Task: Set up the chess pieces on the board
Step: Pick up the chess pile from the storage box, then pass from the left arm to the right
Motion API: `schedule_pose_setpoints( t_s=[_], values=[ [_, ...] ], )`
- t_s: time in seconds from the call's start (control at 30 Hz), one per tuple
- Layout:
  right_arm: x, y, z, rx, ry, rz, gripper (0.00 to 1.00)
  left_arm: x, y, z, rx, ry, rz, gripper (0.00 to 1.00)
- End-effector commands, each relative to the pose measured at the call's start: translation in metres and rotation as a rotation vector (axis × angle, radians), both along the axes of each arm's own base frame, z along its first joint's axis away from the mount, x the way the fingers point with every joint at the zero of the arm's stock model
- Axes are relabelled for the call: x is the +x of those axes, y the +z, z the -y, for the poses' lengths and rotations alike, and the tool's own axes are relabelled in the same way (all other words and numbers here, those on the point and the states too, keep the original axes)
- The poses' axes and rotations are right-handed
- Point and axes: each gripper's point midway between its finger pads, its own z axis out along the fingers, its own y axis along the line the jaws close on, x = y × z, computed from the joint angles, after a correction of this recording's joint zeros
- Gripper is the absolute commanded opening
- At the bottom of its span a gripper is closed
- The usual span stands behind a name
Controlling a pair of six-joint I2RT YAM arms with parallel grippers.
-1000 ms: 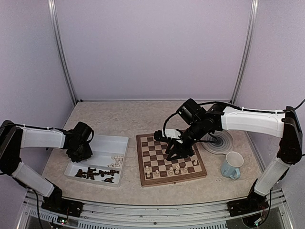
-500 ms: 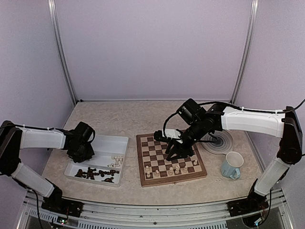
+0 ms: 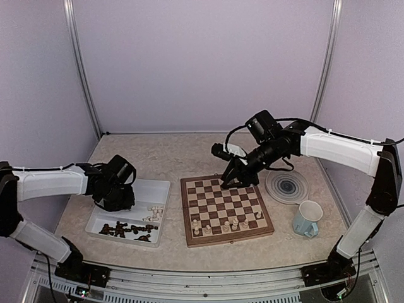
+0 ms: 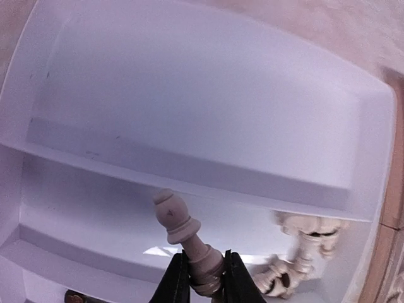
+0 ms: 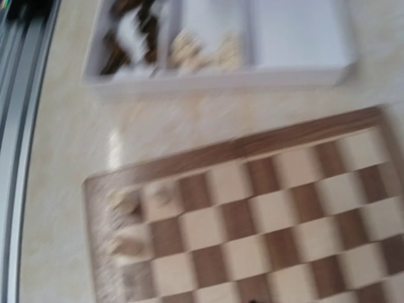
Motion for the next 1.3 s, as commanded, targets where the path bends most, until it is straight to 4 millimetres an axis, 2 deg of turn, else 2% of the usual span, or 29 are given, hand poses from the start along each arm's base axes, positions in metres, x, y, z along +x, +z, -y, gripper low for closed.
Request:
schedule_pose_setpoints(
  t_s=[0.0,0.1,0.2,0.3,0.5,0.77,1.27],
  values=[
    [0.029,0.036,-0.001,0.129,-0.058,-0.047,0.31,0.018,0.071,0.053,-0.082,-0.263,0.252,0.14],
    [0.041,0.045,-0.005,0.175,-0.074,-0.093,0.31,0.013,0.113,0.089,-0.112,-0.421,0.412,0.14],
    [0.041,0.049,-0.018,0.22,-0.045,-0.197,0.31,-0.003,0.149,0.129,-0.11,-0.602,0.565,0.15],
    [0.037,0.055,-0.032,0.27,0.01,-0.344,0.32,-0.017,0.167,0.157,-0.078,-0.732,0.658,0.15],
    [0.013,0.06,-0.053,0.341,0.143,-0.611,0.44,-0.03,0.165,0.189,-0.07,-0.854,0.677,0.15],
    [-0.021,0.058,-0.074,0.341,0.248,-0.716,0.47,-0.042,0.17,0.214,-0.07,-0.931,0.691,0.15],
    [-0.025,0.05,-0.086,0.32,0.242,-0.743,0.43,-0.051,0.172,0.238,-0.085,-0.987,0.684,0.15]
  ],
)
